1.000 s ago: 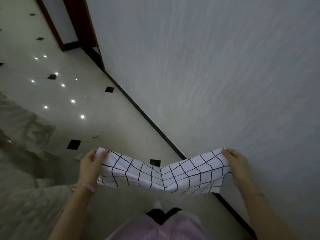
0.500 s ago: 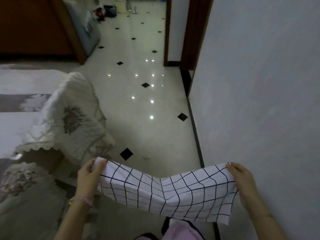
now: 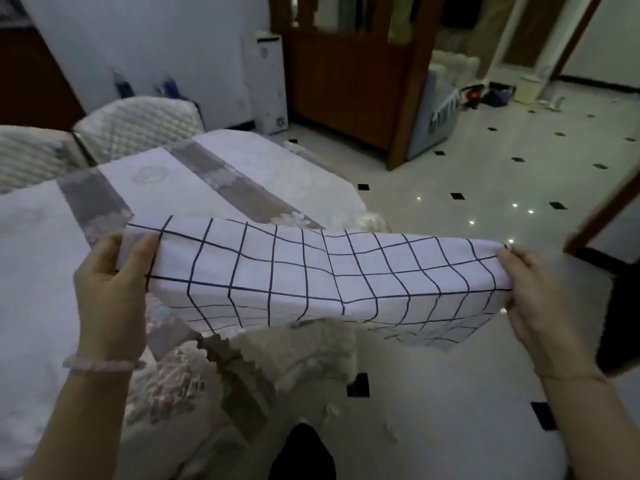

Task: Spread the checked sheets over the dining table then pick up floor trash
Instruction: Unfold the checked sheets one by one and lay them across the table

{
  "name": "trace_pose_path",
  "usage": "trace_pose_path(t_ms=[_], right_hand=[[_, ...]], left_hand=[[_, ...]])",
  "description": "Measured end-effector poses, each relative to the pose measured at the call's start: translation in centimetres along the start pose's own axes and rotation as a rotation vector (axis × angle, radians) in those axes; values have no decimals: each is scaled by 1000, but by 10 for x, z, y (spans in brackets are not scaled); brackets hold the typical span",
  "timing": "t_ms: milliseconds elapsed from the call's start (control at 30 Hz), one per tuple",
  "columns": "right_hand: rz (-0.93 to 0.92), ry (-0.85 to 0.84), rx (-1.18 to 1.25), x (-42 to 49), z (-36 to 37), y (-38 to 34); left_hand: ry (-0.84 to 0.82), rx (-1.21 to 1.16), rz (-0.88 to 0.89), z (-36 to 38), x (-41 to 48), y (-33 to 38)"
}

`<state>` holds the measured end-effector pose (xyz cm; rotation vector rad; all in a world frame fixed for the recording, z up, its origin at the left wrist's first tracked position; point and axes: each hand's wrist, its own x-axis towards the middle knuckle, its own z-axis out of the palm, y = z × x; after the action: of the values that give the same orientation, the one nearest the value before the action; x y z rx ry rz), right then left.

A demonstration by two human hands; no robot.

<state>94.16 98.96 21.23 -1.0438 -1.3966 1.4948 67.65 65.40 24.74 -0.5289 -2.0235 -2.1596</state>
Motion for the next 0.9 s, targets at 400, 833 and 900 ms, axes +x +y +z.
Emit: trace_pose_path(t_ms=[400, 833, 900], right_hand=[[36, -389, -114, 182, 253, 35], [151, -592, -394, 319, 410, 107], [166, -619, -444, 334, 424, 123]], left_hand=[[301, 111, -263, -18, 134, -106], [371, 322, -684, 4, 202, -240], [371, 345, -755, 6, 208, -257]])
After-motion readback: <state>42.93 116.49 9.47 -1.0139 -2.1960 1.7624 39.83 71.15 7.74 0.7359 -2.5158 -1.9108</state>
